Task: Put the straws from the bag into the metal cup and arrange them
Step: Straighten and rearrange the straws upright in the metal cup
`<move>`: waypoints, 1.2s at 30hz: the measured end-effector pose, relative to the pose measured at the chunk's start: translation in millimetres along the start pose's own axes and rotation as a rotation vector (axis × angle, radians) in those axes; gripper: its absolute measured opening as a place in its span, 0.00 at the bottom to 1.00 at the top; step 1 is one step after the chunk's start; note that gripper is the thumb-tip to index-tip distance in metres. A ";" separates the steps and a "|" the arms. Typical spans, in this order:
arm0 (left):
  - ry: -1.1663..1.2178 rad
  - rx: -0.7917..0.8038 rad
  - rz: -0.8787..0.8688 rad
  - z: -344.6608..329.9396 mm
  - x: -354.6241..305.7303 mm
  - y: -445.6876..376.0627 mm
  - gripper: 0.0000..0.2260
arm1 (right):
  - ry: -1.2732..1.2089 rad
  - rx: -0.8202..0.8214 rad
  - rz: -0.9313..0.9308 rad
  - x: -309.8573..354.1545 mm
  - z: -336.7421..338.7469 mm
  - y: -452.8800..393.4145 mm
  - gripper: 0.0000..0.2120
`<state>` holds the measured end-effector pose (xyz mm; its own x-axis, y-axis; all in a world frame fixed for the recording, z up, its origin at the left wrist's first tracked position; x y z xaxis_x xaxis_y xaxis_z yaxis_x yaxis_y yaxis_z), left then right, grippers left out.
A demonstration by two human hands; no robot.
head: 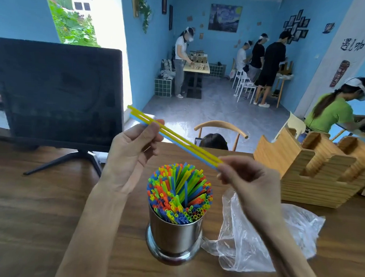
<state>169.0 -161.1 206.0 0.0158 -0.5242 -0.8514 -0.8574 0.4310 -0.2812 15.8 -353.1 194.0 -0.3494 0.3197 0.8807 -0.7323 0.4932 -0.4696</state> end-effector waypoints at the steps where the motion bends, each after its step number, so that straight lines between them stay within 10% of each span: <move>1: -0.005 -0.031 -0.042 -2.9 -4.3 2.7 0.14 | 0.046 0.049 -0.018 -6.4 -8.2 7.2 0.08; 11: -0.414 -0.022 -0.181 -36.3 -23.7 23.3 0.08 | 0.401 0.399 0.051 -17.7 -54.1 26.7 0.05; 19: -0.680 0.086 -0.261 -54.3 -14.7 39.8 0.32 | 0.366 0.230 0.114 -13.3 -46.2 11.0 0.10; 29: -0.983 0.044 -0.274 -38.1 0.6 43.3 0.08 | 0.149 0.209 -0.023 -34.4 -19.8 -7.3 0.03; 36: -1.248 0.310 -0.054 -29.9 41.2 44.5 0.12 | 0.025 0.252 -0.207 -64.3 -13.9 -12.2 0.10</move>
<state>116.2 -185.5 171.7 0.6590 0.4198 -0.6241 -0.6884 0.6710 -0.2755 55.3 -368.4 142.2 -0.1657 0.2552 0.9526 -0.9090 0.3351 -0.2479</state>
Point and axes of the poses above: each hand's wrist, its own y-axis away from the middle knuckle, its own z-axis out of the back of the hand, x = y × z, the point moved 8 cm from there along -y, towards the middle knuckle, and after that the axes turned 1 degree about x, right-handed, at the moved point
